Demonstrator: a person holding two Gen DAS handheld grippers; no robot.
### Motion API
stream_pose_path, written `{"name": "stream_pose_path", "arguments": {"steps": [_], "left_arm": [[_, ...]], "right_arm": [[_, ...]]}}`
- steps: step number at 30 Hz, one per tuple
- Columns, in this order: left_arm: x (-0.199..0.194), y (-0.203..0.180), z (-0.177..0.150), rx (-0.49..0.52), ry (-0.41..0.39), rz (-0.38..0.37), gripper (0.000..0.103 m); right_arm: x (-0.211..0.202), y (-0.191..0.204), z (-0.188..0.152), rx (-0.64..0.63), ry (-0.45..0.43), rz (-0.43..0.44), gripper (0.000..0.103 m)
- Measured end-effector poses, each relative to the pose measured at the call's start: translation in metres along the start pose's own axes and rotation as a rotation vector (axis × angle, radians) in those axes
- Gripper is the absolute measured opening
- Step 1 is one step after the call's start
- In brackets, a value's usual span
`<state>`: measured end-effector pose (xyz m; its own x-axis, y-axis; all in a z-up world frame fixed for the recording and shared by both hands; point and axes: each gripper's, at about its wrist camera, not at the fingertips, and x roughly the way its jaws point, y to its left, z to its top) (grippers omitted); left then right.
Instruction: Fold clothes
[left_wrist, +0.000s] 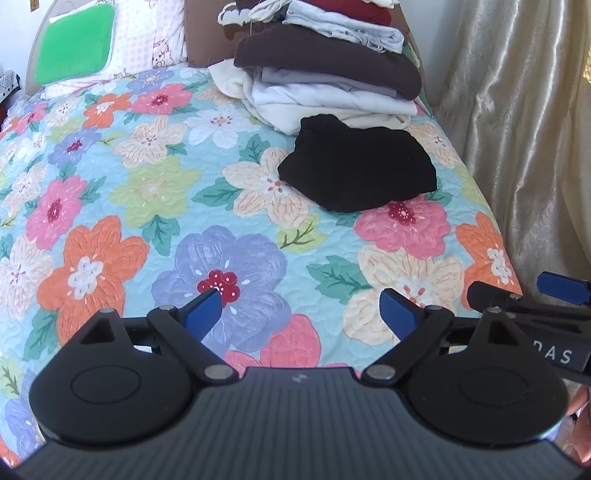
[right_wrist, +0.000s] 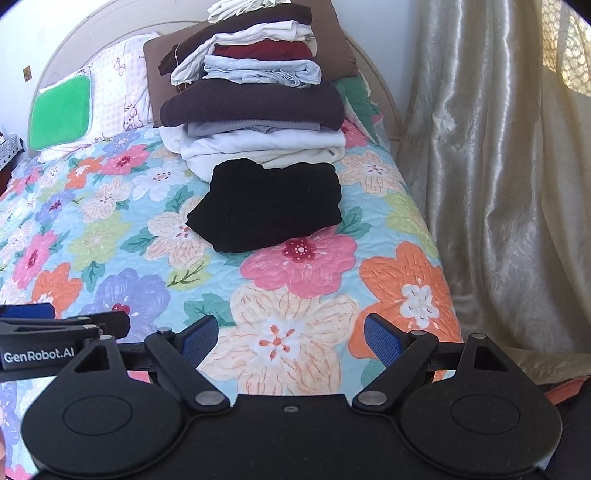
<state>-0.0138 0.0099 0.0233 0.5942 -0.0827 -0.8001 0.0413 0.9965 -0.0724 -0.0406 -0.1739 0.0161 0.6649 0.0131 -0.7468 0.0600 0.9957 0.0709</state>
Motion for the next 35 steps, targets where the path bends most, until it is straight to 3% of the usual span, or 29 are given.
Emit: {"name": "stream_pose_path", "arguments": {"steps": [20,35], "left_arm": [[-0.008,-0.005,0.001,0.022,-0.033,0.082,0.103],[-0.012,-0.007,0.0,0.017,-0.031,0.07,0.103]], "right_arm": [[0.003,0.0,-0.007,-0.015,-0.003,-0.002,0.089],[0.006,0.0,-0.008,-0.022,0.009,-0.005,0.089]]}}
